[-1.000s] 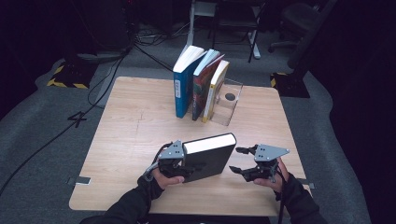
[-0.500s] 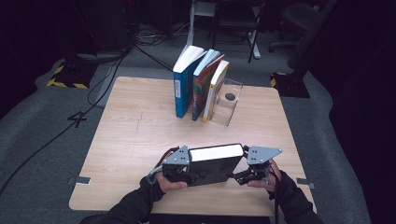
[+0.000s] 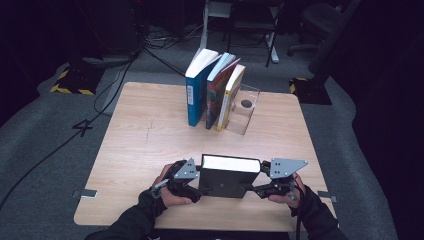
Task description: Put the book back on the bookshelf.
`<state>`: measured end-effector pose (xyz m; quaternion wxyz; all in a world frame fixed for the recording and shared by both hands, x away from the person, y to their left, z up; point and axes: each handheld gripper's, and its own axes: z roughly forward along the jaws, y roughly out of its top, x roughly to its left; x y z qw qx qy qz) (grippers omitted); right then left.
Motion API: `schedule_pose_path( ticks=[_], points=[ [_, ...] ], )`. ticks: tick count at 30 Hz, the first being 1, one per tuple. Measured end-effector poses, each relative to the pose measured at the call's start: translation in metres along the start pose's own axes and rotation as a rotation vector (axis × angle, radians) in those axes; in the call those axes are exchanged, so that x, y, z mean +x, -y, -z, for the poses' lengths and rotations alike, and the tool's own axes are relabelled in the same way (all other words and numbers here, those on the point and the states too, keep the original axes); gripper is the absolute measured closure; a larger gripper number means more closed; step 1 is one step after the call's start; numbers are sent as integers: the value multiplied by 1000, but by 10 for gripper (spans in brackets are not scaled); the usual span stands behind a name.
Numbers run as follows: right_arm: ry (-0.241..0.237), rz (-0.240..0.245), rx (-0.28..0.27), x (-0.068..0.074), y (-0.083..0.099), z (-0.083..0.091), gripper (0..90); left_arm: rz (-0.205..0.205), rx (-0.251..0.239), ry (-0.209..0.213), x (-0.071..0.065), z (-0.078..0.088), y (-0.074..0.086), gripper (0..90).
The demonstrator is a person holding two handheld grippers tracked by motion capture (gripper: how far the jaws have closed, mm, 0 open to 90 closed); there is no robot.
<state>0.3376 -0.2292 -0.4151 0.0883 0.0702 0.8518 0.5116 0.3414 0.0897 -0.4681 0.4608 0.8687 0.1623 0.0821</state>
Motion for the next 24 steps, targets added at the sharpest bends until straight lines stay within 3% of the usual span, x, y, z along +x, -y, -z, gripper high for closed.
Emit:
schedule_pose_path(
  ticks=[4,7,10,13,15,17,20,24],
  points=[
    [22,14,3,5,-5,1,471,13,0,-10,2,0,1,168],
    [79,48,-7,10,-13,4,438,-10,23,-43,0,-1,1,158],
    [91,46,-15,12,-20,5,407,-19,31,-68,-1,-1,3,159],
    [95,49,-35,13,-27,8,404,-15,40,-70,0,-2,5,159],
    [94,36,-49,14,-35,11,399,-28,72,-88,0,-4,7,158],
    [98,23,-34,15,-41,11,401,-5,81,-84,0,-7,8,159],
    [108,23,4,15,-48,9,415,-16,81,-111,-1,-8,7,153],
    [62,6,40,14,-60,8,404,-9,73,-145,-2,-10,6,155]
  ],
)
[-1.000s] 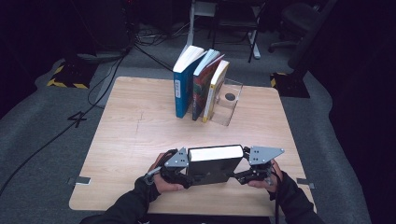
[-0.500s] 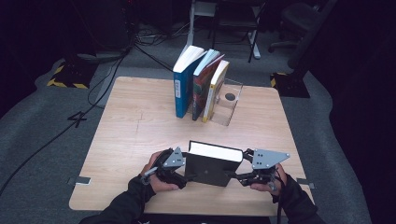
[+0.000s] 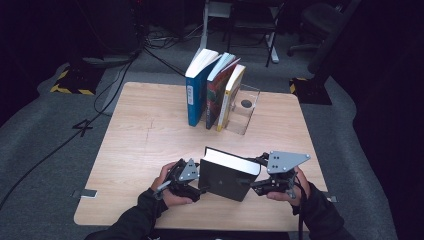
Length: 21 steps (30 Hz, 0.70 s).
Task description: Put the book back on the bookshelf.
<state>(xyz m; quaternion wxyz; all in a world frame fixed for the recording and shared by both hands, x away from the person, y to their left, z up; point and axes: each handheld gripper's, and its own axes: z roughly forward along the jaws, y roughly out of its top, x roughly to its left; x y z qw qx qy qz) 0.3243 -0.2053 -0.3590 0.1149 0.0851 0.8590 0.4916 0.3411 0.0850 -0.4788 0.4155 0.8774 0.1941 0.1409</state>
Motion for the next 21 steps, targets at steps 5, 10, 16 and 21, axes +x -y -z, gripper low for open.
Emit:
schedule_pose_path(
  ticks=[5,10,16,21],
  points=[
    [-23,-43,117,-7,-18,-3,422,4,-17,-32,0,-3,0,154],
    [-21,-71,194,-10,-28,-12,439,12,-27,-29,1,-8,2,152],
    [4,-80,242,-7,-30,-22,424,26,-39,-24,1,-10,2,144],
    [76,-68,260,-8,-32,-24,488,10,-48,-49,3,-16,-2,141]
  ],
)
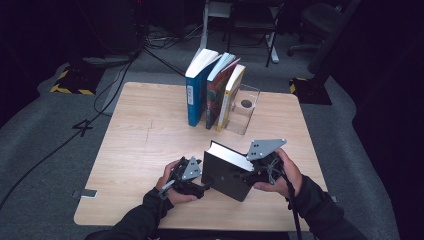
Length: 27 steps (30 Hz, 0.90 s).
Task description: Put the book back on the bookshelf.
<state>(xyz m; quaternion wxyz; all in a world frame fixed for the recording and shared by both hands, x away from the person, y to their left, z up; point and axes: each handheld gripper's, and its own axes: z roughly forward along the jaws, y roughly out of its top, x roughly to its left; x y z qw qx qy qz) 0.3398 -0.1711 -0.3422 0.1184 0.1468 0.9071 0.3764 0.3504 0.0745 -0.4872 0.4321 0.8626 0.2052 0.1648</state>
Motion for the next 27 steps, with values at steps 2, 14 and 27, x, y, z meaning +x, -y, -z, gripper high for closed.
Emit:
schedule_pose_path(
  ticks=[2,14,27],
  points=[
    [7,-16,0,-4,0,1,498,-1,-3,-6,2,-4,-2,142],
    [67,-106,19,-28,1,1,528,8,52,-50,10,-11,-6,231],
    [222,-199,23,-72,1,-4,532,56,224,-64,23,43,42,183]
  ],
)
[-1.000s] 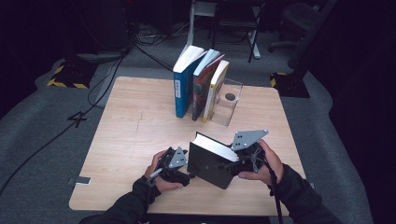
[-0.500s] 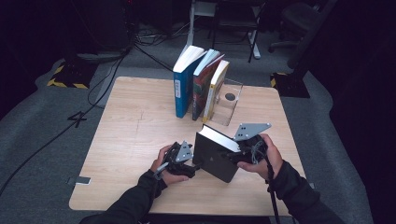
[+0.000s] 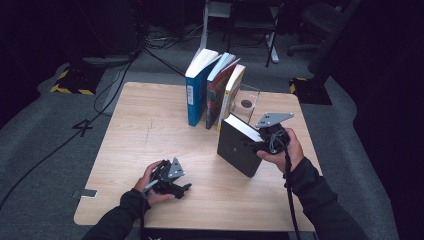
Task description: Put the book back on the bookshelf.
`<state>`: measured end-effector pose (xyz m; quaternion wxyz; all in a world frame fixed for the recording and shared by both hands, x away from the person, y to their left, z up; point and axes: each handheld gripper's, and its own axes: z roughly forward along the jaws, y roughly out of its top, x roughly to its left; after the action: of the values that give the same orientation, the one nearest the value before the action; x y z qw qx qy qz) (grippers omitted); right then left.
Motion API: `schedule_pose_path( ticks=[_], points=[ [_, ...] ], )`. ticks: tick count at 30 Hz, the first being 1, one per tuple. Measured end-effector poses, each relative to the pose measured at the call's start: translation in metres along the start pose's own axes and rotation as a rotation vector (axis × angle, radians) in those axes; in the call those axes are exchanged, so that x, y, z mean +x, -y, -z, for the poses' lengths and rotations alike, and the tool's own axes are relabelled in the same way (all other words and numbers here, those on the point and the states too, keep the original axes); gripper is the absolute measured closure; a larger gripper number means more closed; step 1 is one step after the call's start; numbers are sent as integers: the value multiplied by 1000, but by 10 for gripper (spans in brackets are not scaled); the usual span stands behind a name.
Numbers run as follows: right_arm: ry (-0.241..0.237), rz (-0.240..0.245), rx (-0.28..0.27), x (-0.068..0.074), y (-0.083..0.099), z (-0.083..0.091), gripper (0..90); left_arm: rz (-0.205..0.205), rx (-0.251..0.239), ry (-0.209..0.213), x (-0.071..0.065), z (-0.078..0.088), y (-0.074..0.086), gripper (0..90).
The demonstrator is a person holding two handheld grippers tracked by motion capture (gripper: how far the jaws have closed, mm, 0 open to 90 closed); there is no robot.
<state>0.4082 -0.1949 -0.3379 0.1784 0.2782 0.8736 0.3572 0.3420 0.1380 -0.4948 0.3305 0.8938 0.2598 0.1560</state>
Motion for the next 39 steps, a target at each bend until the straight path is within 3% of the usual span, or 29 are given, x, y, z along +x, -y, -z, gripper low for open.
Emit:
schedule_pose_path(
  ticks=[1,5,8,11,16,19,21,24,29,39],
  points=[
    [22,-19,3,-6,-3,-2,532,21,-3,12,6,8,7,183],
    [57,-44,-6,-11,-7,-5,532,61,5,-14,15,18,18,183],
    [97,-106,-18,-19,-11,-7,531,91,18,-17,22,25,31,184],
    [119,-140,-29,-23,-13,-8,531,96,12,-12,23,27,34,184],
    [206,-184,-30,-34,-16,-11,530,104,1,9,22,26,34,184],
    [254,-217,-32,-45,-14,-9,529,77,10,25,21,22,34,180],
    [238,-237,-47,-54,-13,-7,527,77,5,38,24,20,34,170],
    [236,-269,-50,-61,-15,-6,527,122,-8,53,29,16,35,152],
    [258,-243,-37,-61,-22,-12,527,126,-18,44,27,14,35,144],
    [310,-315,-67,-80,-32,-21,529,130,-17,42,27,14,34,144]
  ],
)
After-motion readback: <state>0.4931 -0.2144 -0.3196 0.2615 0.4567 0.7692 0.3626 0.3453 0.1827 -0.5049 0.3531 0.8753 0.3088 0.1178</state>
